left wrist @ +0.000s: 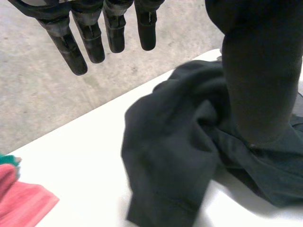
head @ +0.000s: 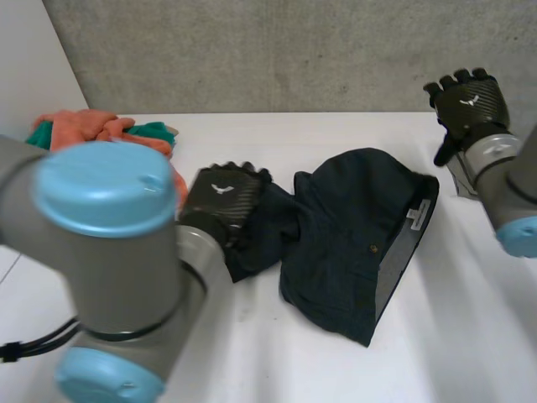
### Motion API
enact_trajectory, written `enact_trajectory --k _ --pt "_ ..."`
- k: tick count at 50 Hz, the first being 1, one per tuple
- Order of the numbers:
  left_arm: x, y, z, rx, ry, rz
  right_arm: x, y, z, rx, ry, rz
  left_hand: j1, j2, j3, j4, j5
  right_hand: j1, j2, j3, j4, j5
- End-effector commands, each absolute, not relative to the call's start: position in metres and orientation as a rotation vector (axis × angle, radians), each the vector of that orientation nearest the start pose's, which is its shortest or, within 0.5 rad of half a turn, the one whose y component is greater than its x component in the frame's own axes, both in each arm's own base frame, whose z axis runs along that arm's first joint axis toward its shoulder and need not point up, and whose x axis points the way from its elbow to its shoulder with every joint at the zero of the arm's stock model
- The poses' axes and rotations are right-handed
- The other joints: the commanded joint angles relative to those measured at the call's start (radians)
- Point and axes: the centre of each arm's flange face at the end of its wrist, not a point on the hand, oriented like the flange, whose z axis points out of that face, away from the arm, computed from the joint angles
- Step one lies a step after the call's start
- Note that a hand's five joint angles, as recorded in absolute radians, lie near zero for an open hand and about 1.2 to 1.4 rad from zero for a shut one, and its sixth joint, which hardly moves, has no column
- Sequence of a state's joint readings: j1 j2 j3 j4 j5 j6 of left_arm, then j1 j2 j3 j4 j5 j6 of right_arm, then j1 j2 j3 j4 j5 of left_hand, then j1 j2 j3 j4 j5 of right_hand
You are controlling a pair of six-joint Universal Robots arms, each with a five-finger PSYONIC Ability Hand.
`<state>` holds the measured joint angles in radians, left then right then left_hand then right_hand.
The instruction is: Fold the laundry.
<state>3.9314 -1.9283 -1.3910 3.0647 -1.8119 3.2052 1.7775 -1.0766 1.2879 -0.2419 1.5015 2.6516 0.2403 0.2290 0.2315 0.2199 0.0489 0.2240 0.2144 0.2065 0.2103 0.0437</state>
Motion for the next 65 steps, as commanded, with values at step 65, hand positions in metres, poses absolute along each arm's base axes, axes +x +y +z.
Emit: enact_trajectory --k 65 --pt "-0.257 -0.211 0.398 0.552 1.984 -2.726 0.239 -0.223 0.397 -1.052 1.955 -2.410 1.156 1.167 1.165 1.176 1.173 1.172 1.182 1.190 1.186 1.178"
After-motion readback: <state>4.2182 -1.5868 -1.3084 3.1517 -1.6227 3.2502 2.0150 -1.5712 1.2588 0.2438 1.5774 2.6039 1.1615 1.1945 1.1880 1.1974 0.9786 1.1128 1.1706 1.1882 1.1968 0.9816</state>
